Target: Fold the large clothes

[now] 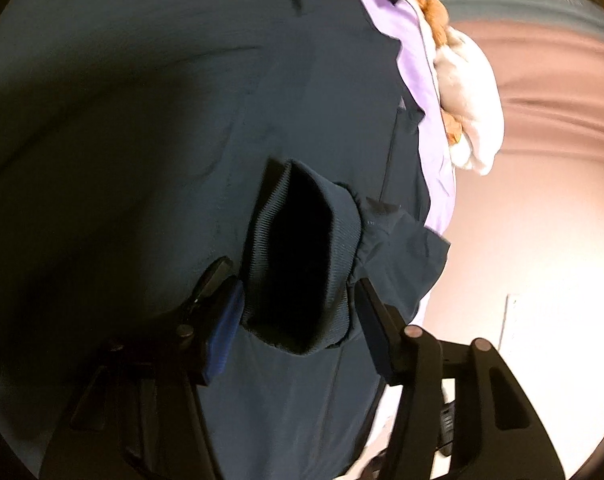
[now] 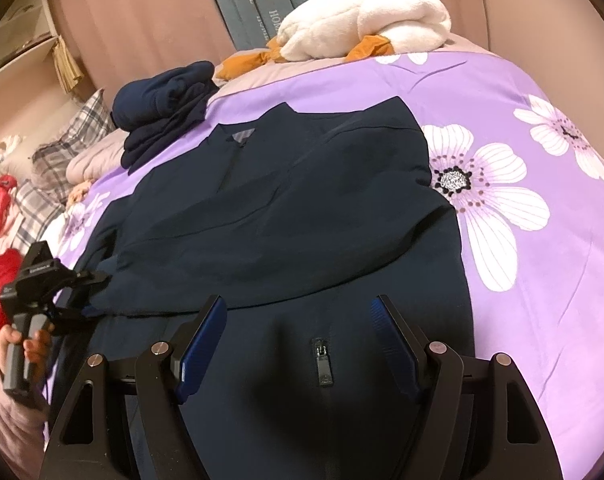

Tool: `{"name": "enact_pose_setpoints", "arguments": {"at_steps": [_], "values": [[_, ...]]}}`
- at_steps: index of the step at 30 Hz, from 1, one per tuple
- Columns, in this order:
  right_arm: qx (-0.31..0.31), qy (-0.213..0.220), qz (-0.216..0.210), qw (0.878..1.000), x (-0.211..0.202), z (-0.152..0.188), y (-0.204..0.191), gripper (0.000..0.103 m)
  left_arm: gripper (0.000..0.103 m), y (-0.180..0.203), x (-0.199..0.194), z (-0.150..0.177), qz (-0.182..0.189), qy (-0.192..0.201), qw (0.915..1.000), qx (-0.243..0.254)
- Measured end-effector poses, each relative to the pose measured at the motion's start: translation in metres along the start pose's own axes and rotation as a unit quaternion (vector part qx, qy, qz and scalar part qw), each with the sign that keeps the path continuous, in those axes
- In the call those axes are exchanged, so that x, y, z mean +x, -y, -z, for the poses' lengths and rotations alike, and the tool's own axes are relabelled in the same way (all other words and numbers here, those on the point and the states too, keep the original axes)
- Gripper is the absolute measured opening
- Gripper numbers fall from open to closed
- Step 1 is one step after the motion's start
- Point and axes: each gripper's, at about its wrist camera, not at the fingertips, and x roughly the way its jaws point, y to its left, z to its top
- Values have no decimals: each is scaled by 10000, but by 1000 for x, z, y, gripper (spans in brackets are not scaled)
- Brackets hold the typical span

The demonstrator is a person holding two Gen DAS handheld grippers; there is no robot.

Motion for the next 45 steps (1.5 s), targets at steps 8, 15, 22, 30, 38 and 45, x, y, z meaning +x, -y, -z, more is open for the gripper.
{"name": "enact_pose_setpoints", "arguments": {"at_steps": [8, 15, 22, 30, 38, 45], "values": [[-42, -71, 21, 10000, 2, 2, -5, 74, 61, -16, -19, 21, 263, -74, 9996, -104], [-49, -101, -74, 9999, 6, 3, -15, 74, 80, 1, 7, 15, 356, -67, 9989, -289], [-188, -64, -47, 9998, 9, 0, -20, 74, 26, 6, 14, 7, 106, 409, 9991, -69], [397, 328, 13, 9987, 8, -31, 18, 74, 9, 72, -5, -12, -29, 1218, 9823, 1426], [1084, 631, 506, 9908, 61, -102, 73, 90, 10, 32, 13, -40, -788, 1155, 9796, 1442], [1685, 85, 51, 9856, 117, -122, 94, 83, 10, 34, 15, -42, -833, 1137, 9760, 1658]]}}
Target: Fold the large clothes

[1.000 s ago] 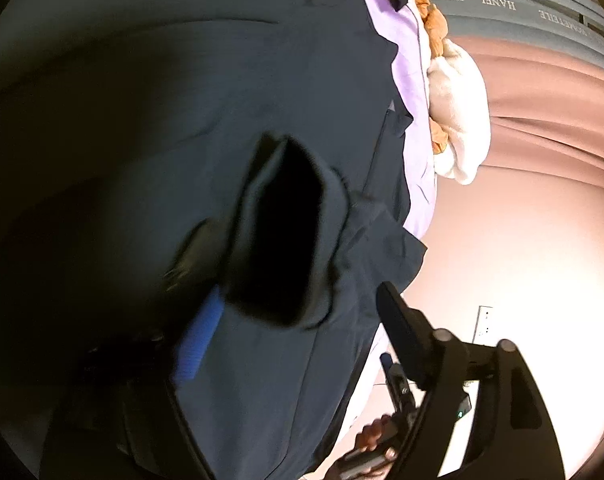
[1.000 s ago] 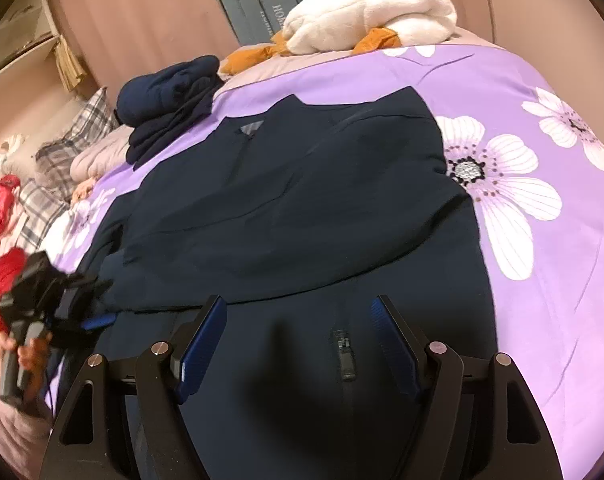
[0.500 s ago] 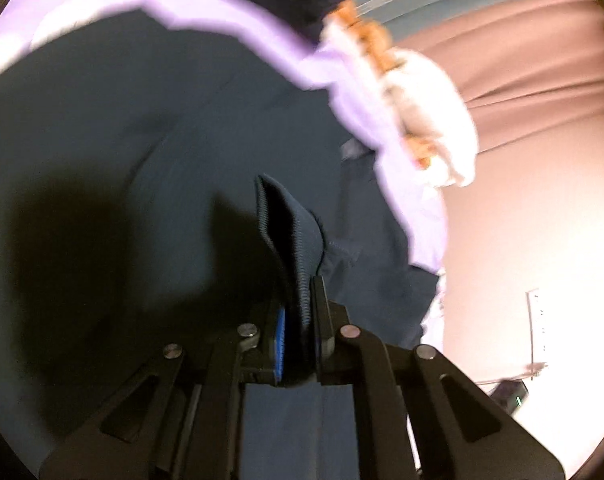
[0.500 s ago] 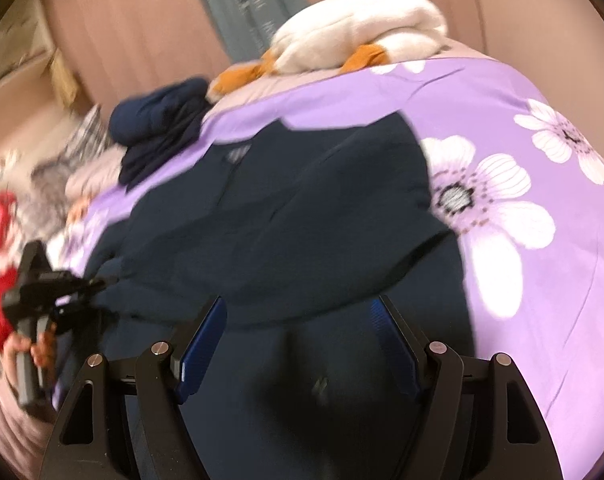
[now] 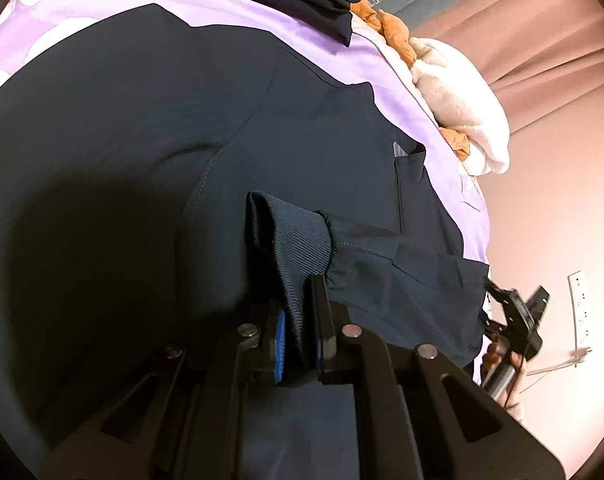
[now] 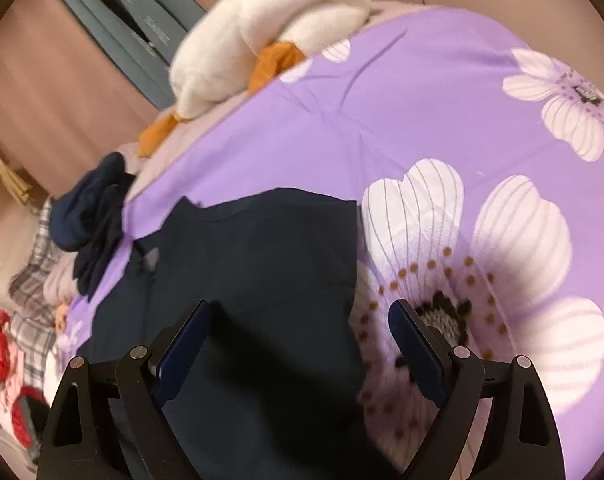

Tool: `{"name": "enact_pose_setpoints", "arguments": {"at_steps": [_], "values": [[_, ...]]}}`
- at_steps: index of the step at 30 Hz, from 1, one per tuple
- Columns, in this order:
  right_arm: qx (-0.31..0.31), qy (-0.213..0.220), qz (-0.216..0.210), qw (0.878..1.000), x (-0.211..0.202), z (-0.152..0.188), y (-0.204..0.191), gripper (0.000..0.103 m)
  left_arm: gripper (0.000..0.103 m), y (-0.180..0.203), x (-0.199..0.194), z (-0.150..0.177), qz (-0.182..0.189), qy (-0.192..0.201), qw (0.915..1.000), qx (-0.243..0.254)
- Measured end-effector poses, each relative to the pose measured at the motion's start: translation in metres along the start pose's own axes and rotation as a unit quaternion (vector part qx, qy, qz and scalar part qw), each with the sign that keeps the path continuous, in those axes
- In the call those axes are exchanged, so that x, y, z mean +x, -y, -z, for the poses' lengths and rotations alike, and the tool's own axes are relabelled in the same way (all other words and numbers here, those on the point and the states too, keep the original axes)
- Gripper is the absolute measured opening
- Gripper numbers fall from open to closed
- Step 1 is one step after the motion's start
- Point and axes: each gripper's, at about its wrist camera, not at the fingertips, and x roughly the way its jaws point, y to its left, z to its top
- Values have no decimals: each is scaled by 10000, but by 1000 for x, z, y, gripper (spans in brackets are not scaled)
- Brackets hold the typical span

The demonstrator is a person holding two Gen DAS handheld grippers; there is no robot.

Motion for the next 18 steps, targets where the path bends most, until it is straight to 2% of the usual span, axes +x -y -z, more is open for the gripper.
{"name": "enact_pose_setpoints", "arguments": {"at_steps": [1, 2, 3, 4, 7, 9, 11, 12, 13, 15, 16, 18], "values": [[-4, -74, -36, 10000, 5, 0, 0, 49, 10, 2, -1, 0, -1, -4, 10000, 32], [-28, -106, -3, 9999, 7, -1, 1, 26, 10, 5, -3, -1, 9, 6, 9999, 111], [-33, -37, 98, 9999, 5, 0, 2, 12, 10, 14, -1, -2, -16, 46, 9997, 222], [-34, 25, 42, 10000, 1, -1, 3, 8, 10, 19, -1, -2, -64, 102, 9994, 336], [141, 267, -47, 9995, -7, -3, 14, 8, 10, 27, 12, -7, -309, 99, 9983, 486], [102, 31, 473, 9988, 4, 1, 20, 8, 13, 23, 25, -6, -688, 75, 9959, 580], [-199, -86, 760, 9969, 9, 5, 14, 9, 16, 19, 29, -6, -759, -21, 9955, 574], [-319, -113, 909, 9953, 4, 5, 8, 12, 17, 19, 27, -8, -750, -67, 9955, 575], [-390, -145, 1010, 9940, 0, 4, 4, 23, 20, 19, 24, -10, -766, -111, 9954, 565], [-733, 8, 1104, 9912, -22, 1, -9, 36, 25, 20, 14, -11, -893, -140, 9941, 605], [-974, 258, 1088, 9889, -41, 0, -16, 40, 26, 22, 4, -11, -967, -69, 9930, 676], [-1253, 474, 1037, 9855, -66, 3, -25, 44, 32, 28, -14, -6, -1140, 152, 9897, 854]]}}
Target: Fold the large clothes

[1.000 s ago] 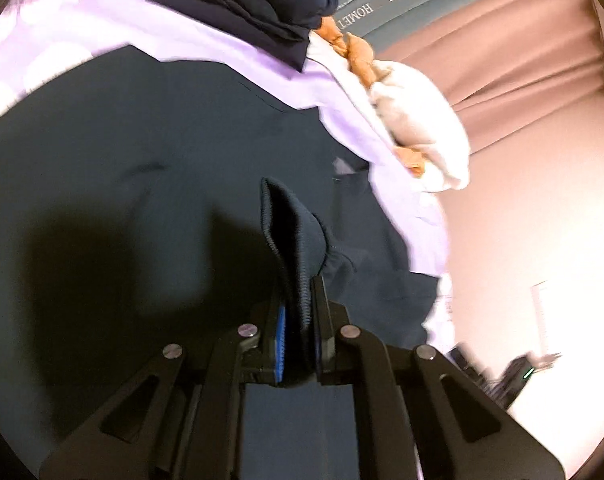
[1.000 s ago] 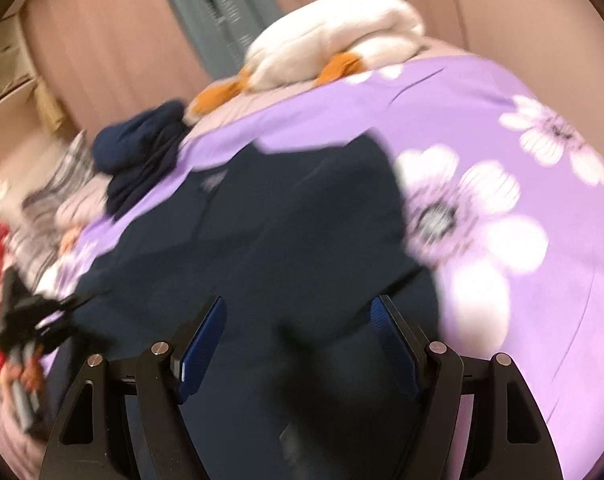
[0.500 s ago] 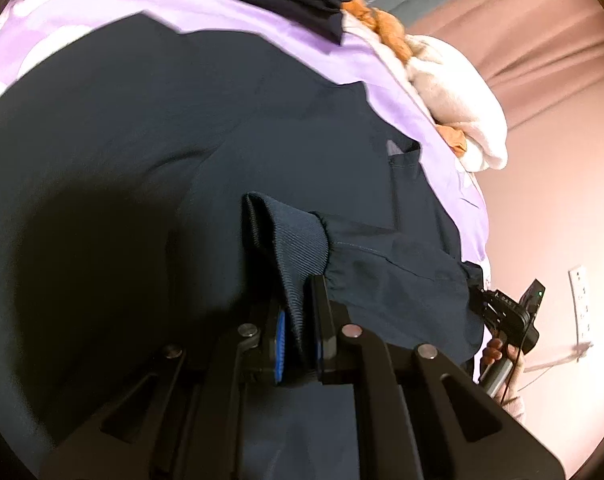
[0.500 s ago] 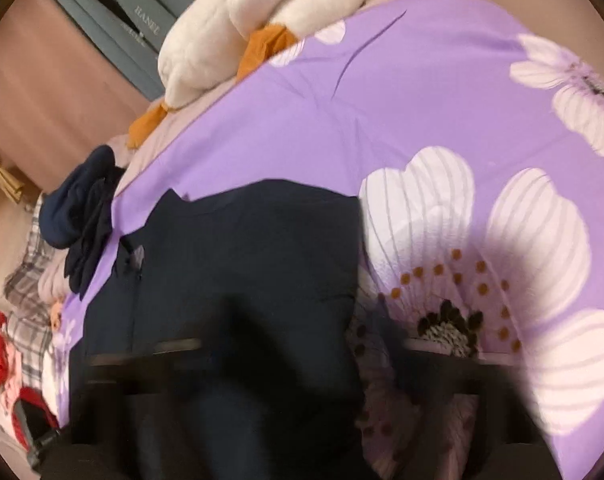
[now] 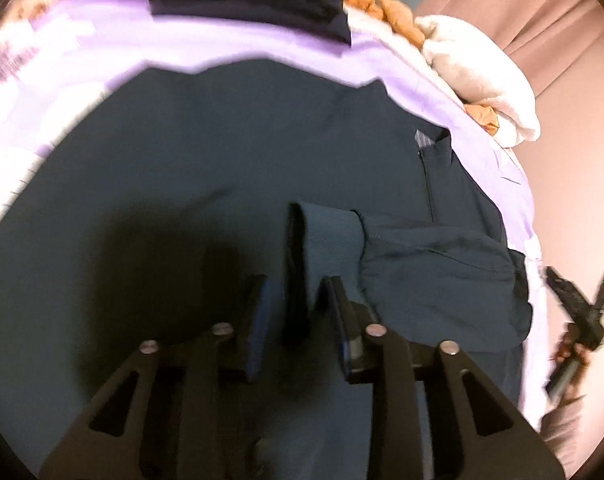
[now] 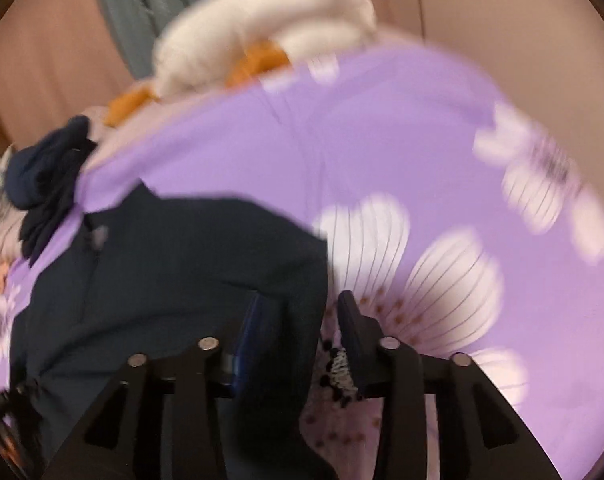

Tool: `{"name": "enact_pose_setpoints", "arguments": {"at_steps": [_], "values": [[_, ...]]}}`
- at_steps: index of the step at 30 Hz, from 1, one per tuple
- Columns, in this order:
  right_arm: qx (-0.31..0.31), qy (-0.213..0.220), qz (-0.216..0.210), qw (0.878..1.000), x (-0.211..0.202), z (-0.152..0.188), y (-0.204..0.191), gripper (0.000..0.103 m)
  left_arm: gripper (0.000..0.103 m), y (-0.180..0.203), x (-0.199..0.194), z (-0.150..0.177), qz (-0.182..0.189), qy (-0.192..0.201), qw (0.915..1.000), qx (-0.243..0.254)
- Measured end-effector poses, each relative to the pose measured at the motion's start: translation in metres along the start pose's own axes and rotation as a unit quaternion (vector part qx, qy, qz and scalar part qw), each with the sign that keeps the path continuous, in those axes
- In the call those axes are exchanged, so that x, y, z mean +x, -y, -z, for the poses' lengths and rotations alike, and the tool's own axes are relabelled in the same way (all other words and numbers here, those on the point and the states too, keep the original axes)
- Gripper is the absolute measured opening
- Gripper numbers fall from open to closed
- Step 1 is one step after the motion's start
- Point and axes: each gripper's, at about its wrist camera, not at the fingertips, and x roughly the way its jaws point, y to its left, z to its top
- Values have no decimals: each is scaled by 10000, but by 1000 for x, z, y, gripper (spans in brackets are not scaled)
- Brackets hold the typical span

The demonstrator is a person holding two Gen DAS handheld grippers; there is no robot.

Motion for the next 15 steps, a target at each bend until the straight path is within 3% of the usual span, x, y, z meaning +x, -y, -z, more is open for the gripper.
{"name": "enact_pose_setpoints", "arguments": {"at_steps": [2, 6, 9, 12, 14, 15], "values": [[-360, 118, -149, 9992, -23, 7, -11, 44, 34, 8, -20, 4, -100, 313, 9993, 196], [-892, 96, -364, 9953, -36, 39, -37, 44, 51, 32, -32, 14, -113, 701, 9959, 568], [-1234, -129, -269, 9919, -17, 58, -58, 44, 49, 52, -15, 22, -21, 511, 9951, 848], [-1641, -558, 186, 9847, 11, 75, -69, 44, 49, 62, 14, 31, -362, 184, 9928, 1130], [-1849, -668, 425, 9796, 20, 88, -71, 44, 48, 56, 36, 41, -545, -144, 9917, 1156], [-1905, -622, 474, 9786, 21, 91, -70, 44, 48, 54, 38, 42, -536, -129, 9920, 1139]]}}
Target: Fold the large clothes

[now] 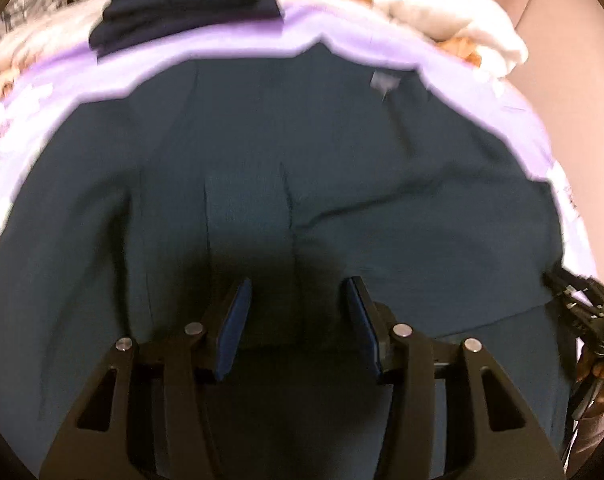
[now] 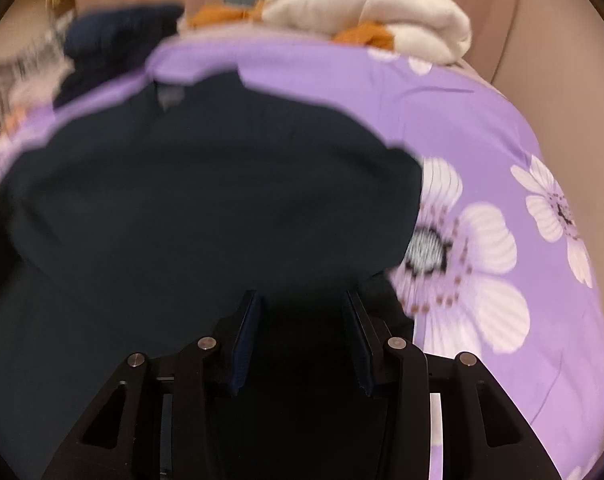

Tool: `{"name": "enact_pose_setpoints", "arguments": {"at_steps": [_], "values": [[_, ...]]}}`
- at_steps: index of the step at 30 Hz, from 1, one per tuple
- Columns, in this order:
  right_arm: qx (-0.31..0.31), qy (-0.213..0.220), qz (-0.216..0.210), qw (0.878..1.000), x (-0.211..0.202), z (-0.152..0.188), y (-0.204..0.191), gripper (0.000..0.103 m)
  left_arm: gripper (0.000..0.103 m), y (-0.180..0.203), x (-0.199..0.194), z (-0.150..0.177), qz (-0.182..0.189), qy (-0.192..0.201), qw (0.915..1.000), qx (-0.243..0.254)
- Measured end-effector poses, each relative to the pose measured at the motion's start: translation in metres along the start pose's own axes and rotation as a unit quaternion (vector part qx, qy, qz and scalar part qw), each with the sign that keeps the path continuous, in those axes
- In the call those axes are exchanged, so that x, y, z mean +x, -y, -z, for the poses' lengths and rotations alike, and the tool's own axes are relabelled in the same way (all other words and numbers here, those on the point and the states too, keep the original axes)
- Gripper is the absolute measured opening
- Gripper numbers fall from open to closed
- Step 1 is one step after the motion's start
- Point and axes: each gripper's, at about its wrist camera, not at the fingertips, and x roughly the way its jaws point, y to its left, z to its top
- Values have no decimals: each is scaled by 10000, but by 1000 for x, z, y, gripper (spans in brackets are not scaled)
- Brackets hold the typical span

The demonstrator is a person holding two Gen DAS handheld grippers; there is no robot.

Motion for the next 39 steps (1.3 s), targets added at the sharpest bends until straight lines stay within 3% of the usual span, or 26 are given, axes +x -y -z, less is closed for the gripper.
{"name": "enact_pose_setpoints", "arguments": {"at_steps": [1, 3, 7, 8, 9, 11, 13, 17, 19, 22, 25, 29, 32, 35, 39], "values": [[-9, 87, 50, 9999, -2, 3, -1, 44, 49, 0, -4, 4, 14, 160, 9999, 57], [89, 69, 42, 9999, -5, 3, 3, 44, 49, 0, -10, 5, 30, 120, 9999, 47], [516, 40, -162, 9985, -23, 3, 14, 44, 50, -19, -45, 10, 410, 177, 9975, -552], [598, 99, -284, 9978, -33, 6, 15, 44, 58, -23, -55, 15, 468, 222, 9963, -679], [659, 188, -400, 9968, -45, 10, 15, 44, 67, -30, -73, 24, 513, 318, 9946, -844], [680, 308, -499, 9960, -65, 18, 12, 50, 74, -39, -98, 40, 543, 494, 9922, -1008], [709, 404, -641, 9946, -85, 30, 8, 64, 79, -56, -130, 67, 531, 620, 9893, -1206], [744, 533, -1055, 9902, -123, 58, -4, 69, 85, -102, -188, 125, 345, 846, 9785, -1851], [807, 572, -1287, 9867, -140, 73, -12, 76, 85, -133, -222, 162, 189, 989, 9684, -2281], [926, 636, -1570, 9812, -153, 90, -21, 77, 93, -166, -264, 209, -94, 1251, 9532, -2750], [1135, 726, -1793, 9745, -167, 107, -33, 78, 100, -191, -293, 250, -66, 1454, 9356, -3215], [1399, 736, -2137, 9640, -179, 120, -48, 78, 100, -223, -311, 303, 399, 1512, 9036, -3988], [1477, 719, -2312, 9589, -185, 124, -59, 78, 100, -232, -308, 321, 800, 1510, 8856, -4319], [1439, 708, -2407, 9572, -194, 129, -71, 78, 100, -239, -300, 327, 1393, 1510, 8644, -4588], [1357, 708, -2487, 9564, -200, 131, -83, 78, 100, -240, -289, 321, 1798, 1571, 8465, -4758]]}}
